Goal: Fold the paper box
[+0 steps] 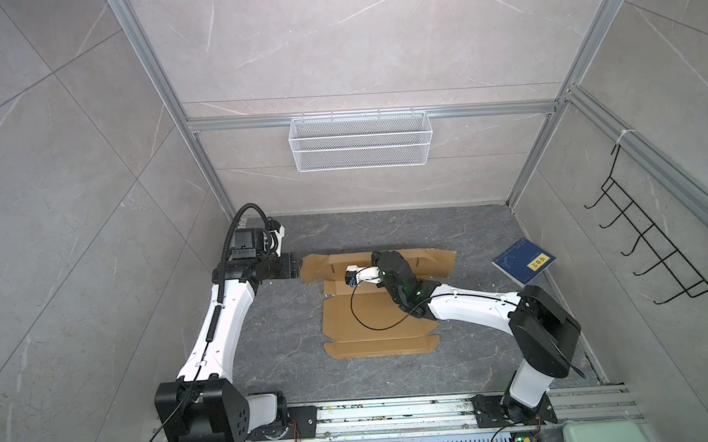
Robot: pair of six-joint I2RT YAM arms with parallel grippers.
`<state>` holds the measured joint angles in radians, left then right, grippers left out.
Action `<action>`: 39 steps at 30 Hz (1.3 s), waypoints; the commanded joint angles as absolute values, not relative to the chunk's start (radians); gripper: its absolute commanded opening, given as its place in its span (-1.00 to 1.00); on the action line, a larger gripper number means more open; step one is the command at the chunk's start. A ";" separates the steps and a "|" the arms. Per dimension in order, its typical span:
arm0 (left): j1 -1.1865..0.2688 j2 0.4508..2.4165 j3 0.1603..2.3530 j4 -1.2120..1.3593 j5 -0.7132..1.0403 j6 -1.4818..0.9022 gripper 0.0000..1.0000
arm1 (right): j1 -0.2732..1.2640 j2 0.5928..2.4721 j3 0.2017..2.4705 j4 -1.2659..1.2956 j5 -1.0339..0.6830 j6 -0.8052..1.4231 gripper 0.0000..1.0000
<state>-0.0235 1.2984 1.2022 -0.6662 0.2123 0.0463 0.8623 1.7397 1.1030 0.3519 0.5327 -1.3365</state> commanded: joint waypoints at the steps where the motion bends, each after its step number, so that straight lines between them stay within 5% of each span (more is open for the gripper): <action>1: -0.024 1.248 1.224 -0.695 0.212 0.093 0.53 | 0.858 1.694 1.116 0.329 0.523 -1.358 -1.00; 17: -0.040 1.339 1.276 -0.685 0.384 0.196 0.52 | 0.859 1.653 1.138 0.258 0.503 -1.381 -1.00; 39: -0.085 1.510 1.297 -0.648 0.275 0.314 0.31 | 0.859 1.684 1.160 0.245 0.488 -1.362 -1.00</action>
